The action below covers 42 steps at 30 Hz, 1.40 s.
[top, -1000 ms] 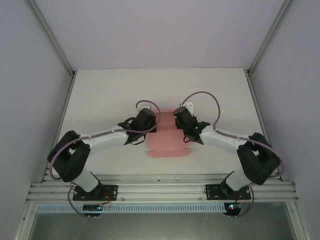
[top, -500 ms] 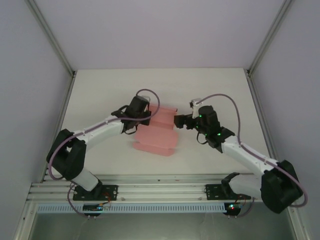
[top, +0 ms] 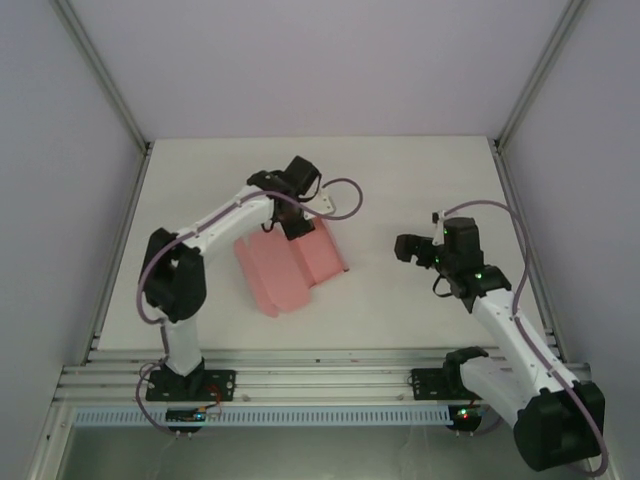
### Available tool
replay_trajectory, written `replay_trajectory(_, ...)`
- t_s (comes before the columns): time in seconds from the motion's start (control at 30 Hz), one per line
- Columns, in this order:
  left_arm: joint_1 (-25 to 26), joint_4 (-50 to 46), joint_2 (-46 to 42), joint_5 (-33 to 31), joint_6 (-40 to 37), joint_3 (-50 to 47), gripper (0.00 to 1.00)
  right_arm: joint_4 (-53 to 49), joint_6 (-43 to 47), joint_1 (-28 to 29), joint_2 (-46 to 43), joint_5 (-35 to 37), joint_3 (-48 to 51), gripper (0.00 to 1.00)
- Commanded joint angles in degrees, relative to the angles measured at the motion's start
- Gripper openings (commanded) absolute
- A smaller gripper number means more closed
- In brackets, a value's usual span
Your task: Assemble paper box
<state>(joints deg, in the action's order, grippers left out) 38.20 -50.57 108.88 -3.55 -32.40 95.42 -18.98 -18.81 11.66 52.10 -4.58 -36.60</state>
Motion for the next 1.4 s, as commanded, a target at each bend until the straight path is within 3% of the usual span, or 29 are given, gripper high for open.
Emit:
replay_trajectory(0.0, 3.2, -8.3, 5.1, -3.9, -9.7, 5.7, 0.0, -4.7, 0.1, -1.5, -1.7, -2.3, 1.5, 0.99)
replay_trajectory(0.17, 8.0, -9.1, 12.8, -10.8, -14.4, 10.1, 0.0, -5.4, 0.4, -3.2, -2.7, -3.6, 2.2, 0.99)
replay_trajectory(0.33, 10.8, -7.0, 17.8, -12.1, -16.2, 12.1, 0.01, -5.9, 0.8, -5.1, -3.1, -4.8, 2.4, 0.99)
replay_trajectory(0.47, 11.7, -6.7, 21.4, -13.4, -15.1, 13.8, 0.07, -6.5, 0.8, -6.1, -3.3, -5.5, 2.9, 0.99)
replay_trajectory(0.5, 11.9, -7.0, 21.7, -13.4, -14.8, 14.8, 0.13, -6.6, 0.9, -6.4, -3.5, -5.7, 2.8, 0.99)
replay_trajectory(0.57, 12.0, -7.1, 21.7, -13.3, -14.1, 15.5, 0.34, -6.8, 1.2, -6.9, -4.0, -6.0, 3.3, 0.99)
replay_trajectory(0.67, 12.2, -8.5, 20.9, -12.3, -13.3, 17.2, 0.54, -6.9, 1.6, -7.6, -4.6, -6.6, 3.2, 0.99)
replay_trajectory(0.83, 12.3, -10.1, 17.6, -9.0, -11.2, 20.0, 0.71, -4.8, 2.4, -8.0, -5.0, -9.3, 3.0, 0.99)
replay_trajectory(0.87, 12.3, -10.3, 16.7, -8.3, -10.5, 20.5, 0.78, -4.0, 2.8, -8.0, -4.9, -10.0, 2.9, 0.99)
replay_trajectory(0.9, 12.3, -10.3, 15.5, -7.3, -9.6, 20.7, 0.96, -3.1, 3.4, -8.1, -4.7, -11.1, 2.7, 0.99)
replay_trajectory(0.97, 12.2, -8.9, 12.4, -5.8, -7.1, 20.0, 1.0, -0.3, 6.2, -8.0, -3.4, -12.5, 2.4, 0.99)
replay_trajectory(1.1, 11.1, 2.6, 2.3, -6.9, 6.5, 12.2, 1.0, 2.3, 11.3, -6.0, 2.9, -19.5, -0.9, 0.99)
replay_trajectory(1.17, 9.2, 8.5, -4.5, -6.0, 17.7, 5.8, 1.0, 1.7, 15.6, -3.1, 7.7, -21.7, -4.3, 0.99)
replay_trajectory(1.27, 2.8, 14.7, -14.0, -4.7, 40.5, -4.7, 1.0, -1.7, 23.1, 2.7, 16.6, -21.4, -11.0, 0.99)
replay_trajectory(1.33, -1.6, 15.6, -19.5, -2.4, 50.8, -12.3, 1.0, -5.9, 28.8, 7.4, 23.6, -20.4, -16.7, 0.99)
replay_trajectory(1.37, -3.1, 16.0, -22.1, -4.3, 54.8, -16.1, 1.0, -7.8, 31.5, 9.6, 26.9, -19.0, -19.6, 0.99)
